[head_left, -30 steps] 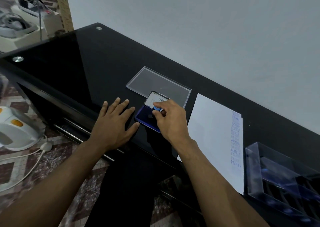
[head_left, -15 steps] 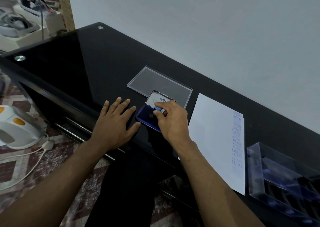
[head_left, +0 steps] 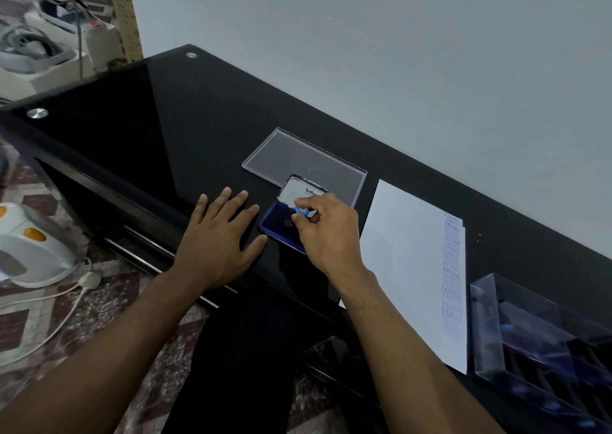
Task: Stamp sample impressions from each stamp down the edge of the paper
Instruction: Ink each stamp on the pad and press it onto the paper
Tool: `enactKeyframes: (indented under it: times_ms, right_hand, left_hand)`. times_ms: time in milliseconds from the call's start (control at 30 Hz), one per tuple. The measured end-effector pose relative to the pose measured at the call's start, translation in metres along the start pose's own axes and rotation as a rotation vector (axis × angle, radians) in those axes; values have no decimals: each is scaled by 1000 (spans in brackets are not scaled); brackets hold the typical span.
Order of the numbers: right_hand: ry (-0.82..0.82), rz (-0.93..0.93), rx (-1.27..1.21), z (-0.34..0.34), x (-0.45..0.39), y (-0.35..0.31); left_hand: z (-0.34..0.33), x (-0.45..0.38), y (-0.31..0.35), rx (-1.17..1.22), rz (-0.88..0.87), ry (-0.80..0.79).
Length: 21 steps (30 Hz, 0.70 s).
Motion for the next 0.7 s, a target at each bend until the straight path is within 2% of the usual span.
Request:
enactKeyframes:
  times_ms: [467,700]
  right_hand:
    - [19,14,-13,-1,2,3]
    - [176,27,-92,20,18,8]
  left_hand:
    - [3,0,1,21,-3,-15]
    - [12,-4,11,100,-4,-42]
Point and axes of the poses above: each hand's wrist, its own x-axis away from the middle knuckle, its own z-axis out of the back of the hand, y = z × x, the point moved 3 cm from there along -x, towards the middle knuckle, and after that the axes turned 13 degrees about z, right-handed, at the moved point
